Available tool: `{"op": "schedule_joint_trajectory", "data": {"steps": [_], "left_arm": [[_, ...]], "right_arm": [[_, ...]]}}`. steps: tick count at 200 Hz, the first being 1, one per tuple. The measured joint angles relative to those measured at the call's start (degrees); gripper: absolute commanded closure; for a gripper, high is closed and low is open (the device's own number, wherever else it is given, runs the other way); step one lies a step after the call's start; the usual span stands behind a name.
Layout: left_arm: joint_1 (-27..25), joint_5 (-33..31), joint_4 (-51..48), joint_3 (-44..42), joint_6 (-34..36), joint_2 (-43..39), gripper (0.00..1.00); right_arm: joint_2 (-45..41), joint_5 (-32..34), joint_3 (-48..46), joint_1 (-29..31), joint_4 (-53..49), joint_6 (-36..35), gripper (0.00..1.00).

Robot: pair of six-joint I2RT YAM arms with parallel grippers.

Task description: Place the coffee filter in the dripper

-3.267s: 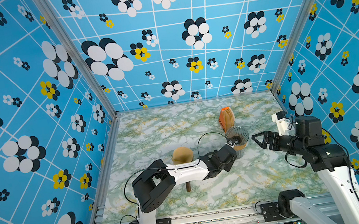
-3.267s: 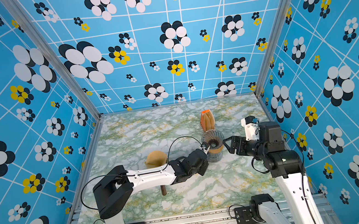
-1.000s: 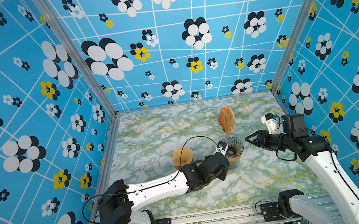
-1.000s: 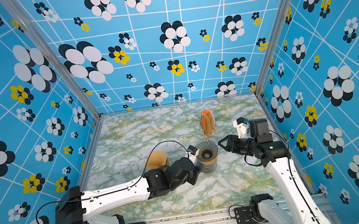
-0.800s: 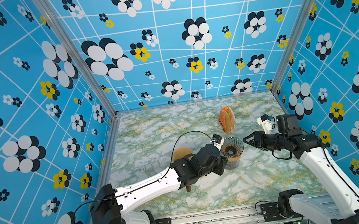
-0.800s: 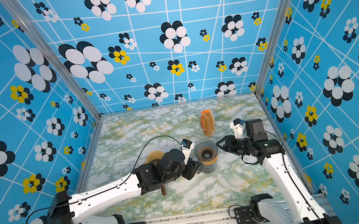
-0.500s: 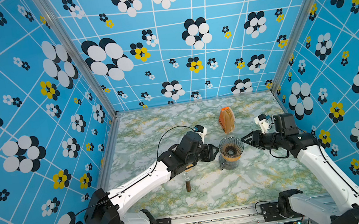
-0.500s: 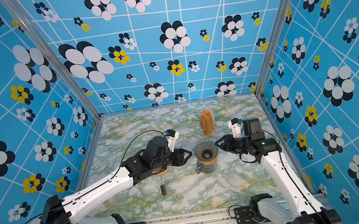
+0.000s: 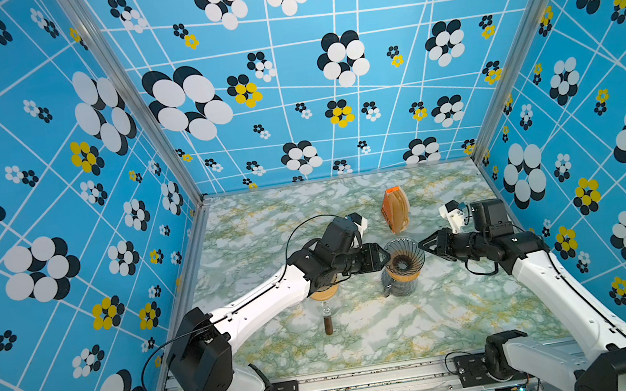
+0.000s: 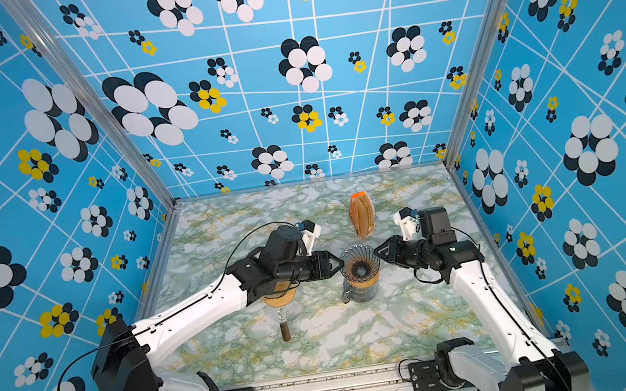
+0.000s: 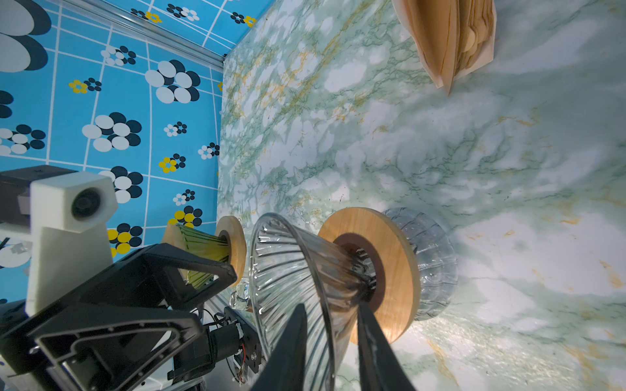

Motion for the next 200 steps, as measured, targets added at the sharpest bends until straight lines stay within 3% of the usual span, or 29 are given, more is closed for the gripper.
{"op": "schedule_joint_trajectory", "data": {"steps": [200], "left_arm": [[0.1, 3.1, -1.1, 6.1, -2.3, 5.5, 0.51]], "right_arm": [[0.8, 0.6, -0.7, 0.0, 2.1, 1.0, 0.86]]}}
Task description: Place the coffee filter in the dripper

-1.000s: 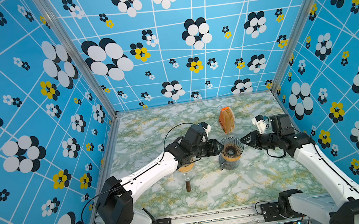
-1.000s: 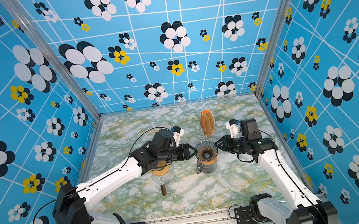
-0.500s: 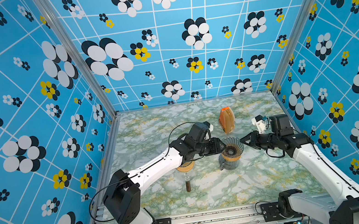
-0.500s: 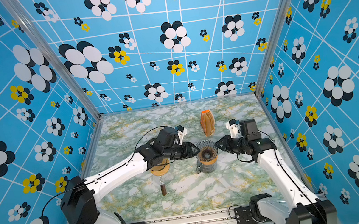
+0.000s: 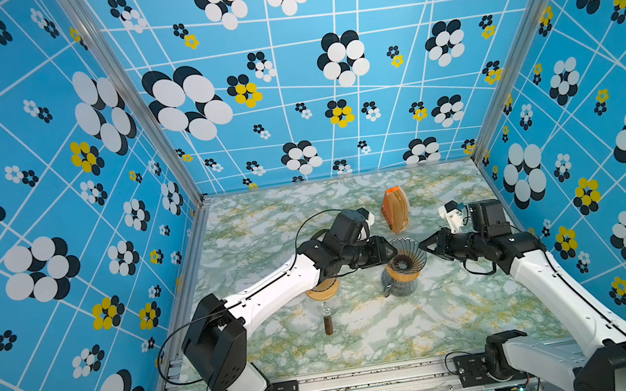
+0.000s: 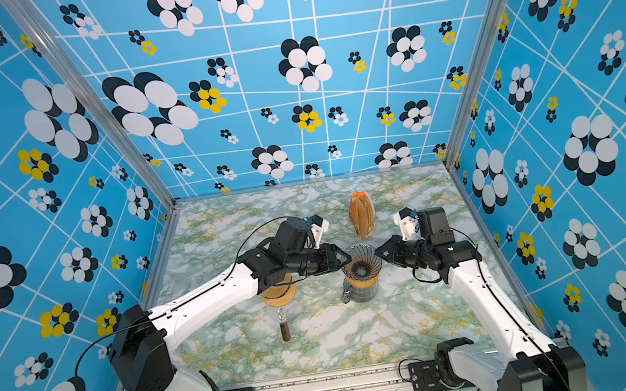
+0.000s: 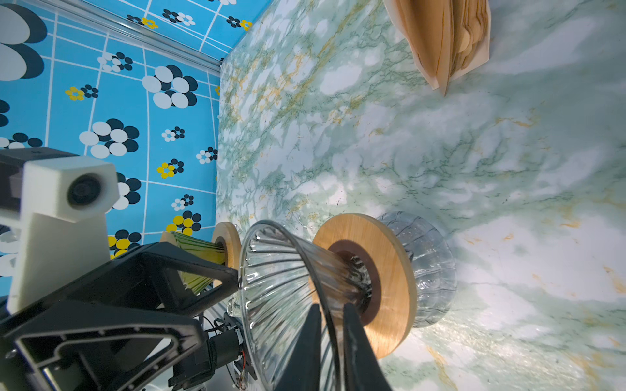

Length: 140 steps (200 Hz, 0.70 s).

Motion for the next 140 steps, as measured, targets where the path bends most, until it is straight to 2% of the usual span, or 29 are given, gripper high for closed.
{"op": "schedule_joint_trajectory", "data": {"steps": [65, 103, 140], "left_arm": [[0.0, 0.1, -0.1, 0.4, 0.0, 0.4, 0.51], [0.1, 0.0, -0.2, 0.4, 0.2, 0.4, 0.51], [1.0, -0.2, -1.6, 0.4, 2.2, 0.3, 0.47]], "right_arm": [[0.5, 0.7, -0.5, 0.0, 0.5, 0.6, 0.85], [0.5, 0.9, -0.5, 0.0, 0.5, 0.8, 0.68], [0.5, 1.4, 1.3, 0.0, -1.2, 0.4, 0.63]]}}
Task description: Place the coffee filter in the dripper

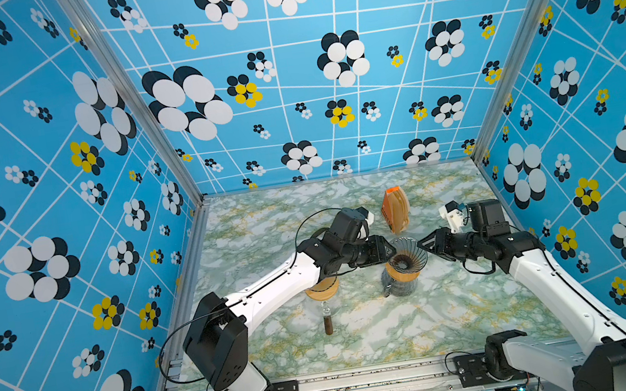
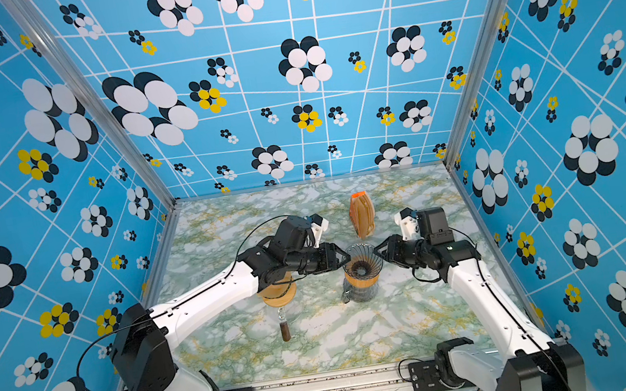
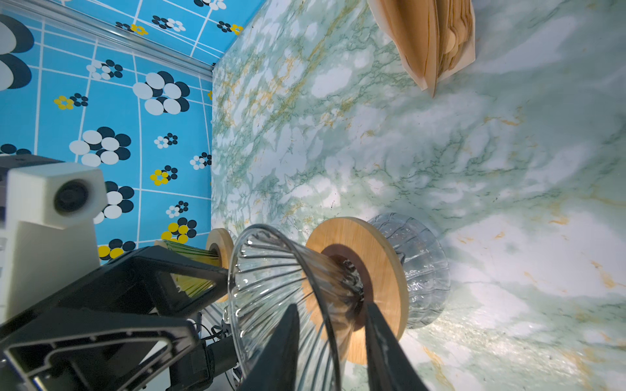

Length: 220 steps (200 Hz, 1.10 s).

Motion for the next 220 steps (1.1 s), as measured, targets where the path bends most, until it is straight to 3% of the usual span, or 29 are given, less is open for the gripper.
{"op": "schedule_joint_trajectory", "data": {"steps": [41, 73, 97, 162, 220], "left_arm": [[2.0, 0.2, -4.0, 3.7, 5.9, -1.2, 0.35], [3.8, 1.1, -6.7, 8.3, 11.9, -2.8, 0.11], [6.0, 2.8, -8.8, 11.1, 17.5, -3.6, 0.00], [10.0, 8.6, -9.6, 11.3, 30.5, -5.3, 0.01], [11.5, 10.3, -4.7, 1.9, 32.0, -8.8, 0.01]], "right_arm": [[0.4, 2.8, 8.3, 0.0, -3.2, -3.4, 0.61], [4.4, 4.1, 14.6, 0.0, -4.5, -6.4, 0.61], [9.6, 5.1, 18.9, 0.0, -5.1, -8.5, 0.65], [24.1, 9.2, 27.6, 0.0, -5.0, -10.2, 0.70], [37.2, 13.0, 37.9, 2.2, -4.9, -10.9, 0.70]]}}
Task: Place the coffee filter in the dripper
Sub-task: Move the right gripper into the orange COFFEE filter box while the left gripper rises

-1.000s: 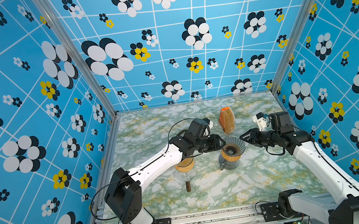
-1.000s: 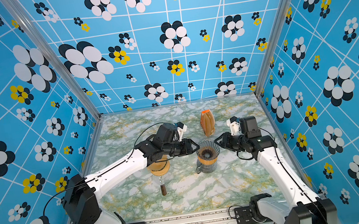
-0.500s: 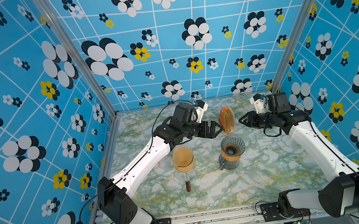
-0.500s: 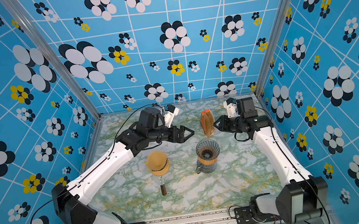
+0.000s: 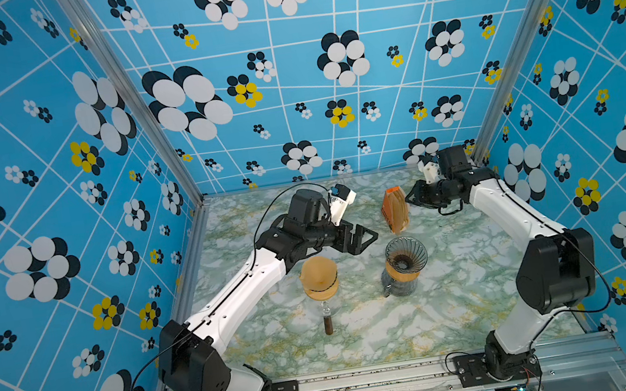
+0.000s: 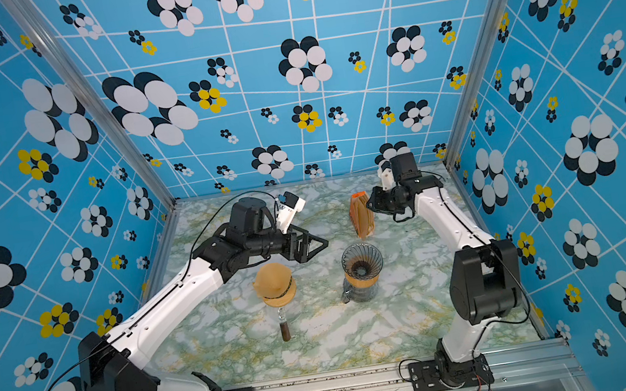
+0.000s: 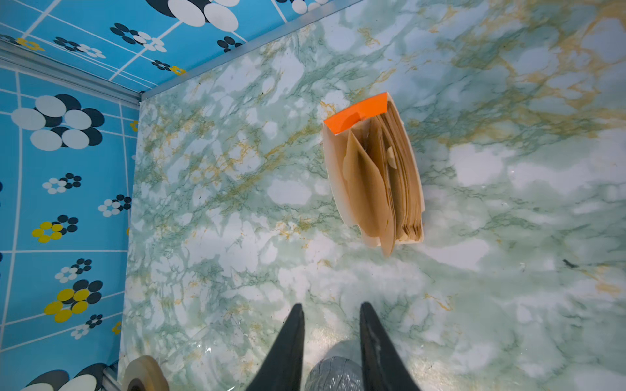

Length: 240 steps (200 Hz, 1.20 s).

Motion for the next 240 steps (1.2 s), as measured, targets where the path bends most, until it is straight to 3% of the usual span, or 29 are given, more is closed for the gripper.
{"op": "schedule_joint_trajectory", "data": {"steps": [61, 240], "left_arm": [[0.0, 1.1, 4.1, -3.2, 0.0, -1.1, 0.01], [-0.5, -5.0, 6.1, -5.4, 1.1, -3.2, 0.01]], "right_arm": [[11.0, 5.4, 10.3, 3.8, -0.7, -0.8, 0.76], [21.4, 8.9, 18.5, 3.7, -2.5, -0.9, 0.82]]}}
